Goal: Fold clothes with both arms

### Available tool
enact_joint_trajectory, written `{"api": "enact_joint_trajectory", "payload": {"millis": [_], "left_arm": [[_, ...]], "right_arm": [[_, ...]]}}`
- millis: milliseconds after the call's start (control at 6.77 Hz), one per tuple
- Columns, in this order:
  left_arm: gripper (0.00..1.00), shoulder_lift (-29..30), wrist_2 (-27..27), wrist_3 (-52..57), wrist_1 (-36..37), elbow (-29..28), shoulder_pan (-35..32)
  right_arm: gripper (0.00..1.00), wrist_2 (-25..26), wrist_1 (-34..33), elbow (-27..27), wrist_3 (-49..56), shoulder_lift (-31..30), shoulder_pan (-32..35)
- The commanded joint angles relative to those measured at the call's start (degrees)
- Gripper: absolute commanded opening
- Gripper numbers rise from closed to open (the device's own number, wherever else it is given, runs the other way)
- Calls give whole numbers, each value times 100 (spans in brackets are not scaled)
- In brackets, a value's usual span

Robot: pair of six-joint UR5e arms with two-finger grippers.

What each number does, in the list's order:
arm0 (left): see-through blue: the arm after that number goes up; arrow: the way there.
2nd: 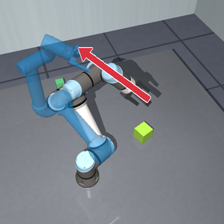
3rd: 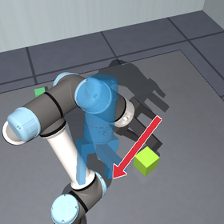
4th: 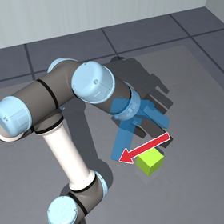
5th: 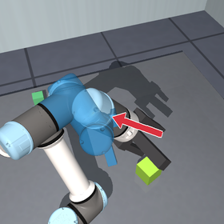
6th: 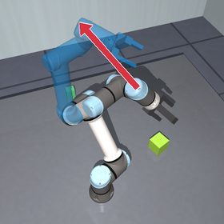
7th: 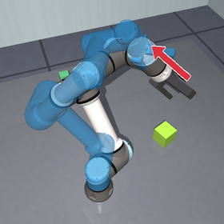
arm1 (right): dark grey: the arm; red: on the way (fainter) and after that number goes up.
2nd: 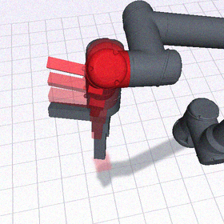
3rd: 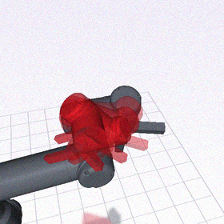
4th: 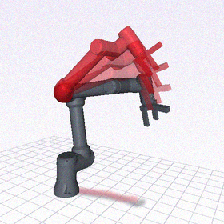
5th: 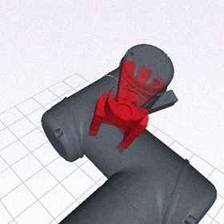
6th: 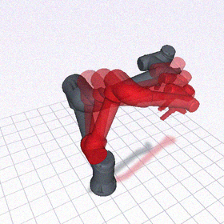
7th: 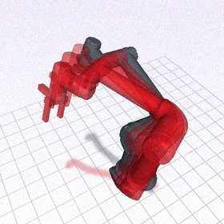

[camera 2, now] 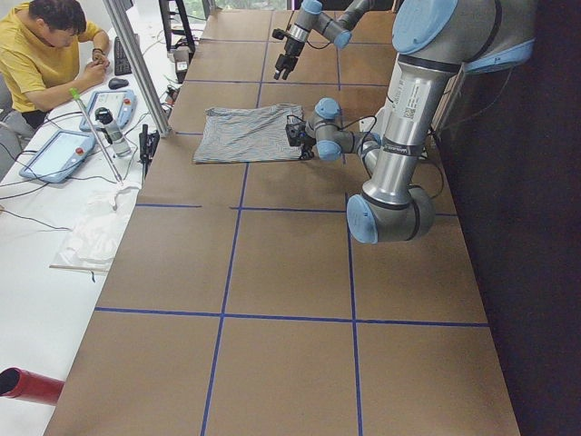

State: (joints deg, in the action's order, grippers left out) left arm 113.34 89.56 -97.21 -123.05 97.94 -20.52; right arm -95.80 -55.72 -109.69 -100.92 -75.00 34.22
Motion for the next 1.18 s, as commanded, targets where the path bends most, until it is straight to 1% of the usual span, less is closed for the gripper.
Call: {"api": "enact_joint_trajectory", "payload": {"millis": [0,148,296,443,887,1034], "left_arm": [[56,13,0,1,0,-20,74],[32,13,0,-8,0,-21,75],[4,4,0,27,0,-21,75],[0,4,-9,36,-9,-12,75],[0,-5,0,53,-9,58,75],[0,4,-9,53,-9,67,75]], "right_arm": [[88,0,0,0,2,3,-3],[88,-9,0,0,2,3,-3],[88,-9,0,0,2,3,-3],[88,-9,-9,0,2,3,-3],[87,-9,-122,0,-41,29,-11],[83,-9,-515,-17,-163,151,-29]]}}
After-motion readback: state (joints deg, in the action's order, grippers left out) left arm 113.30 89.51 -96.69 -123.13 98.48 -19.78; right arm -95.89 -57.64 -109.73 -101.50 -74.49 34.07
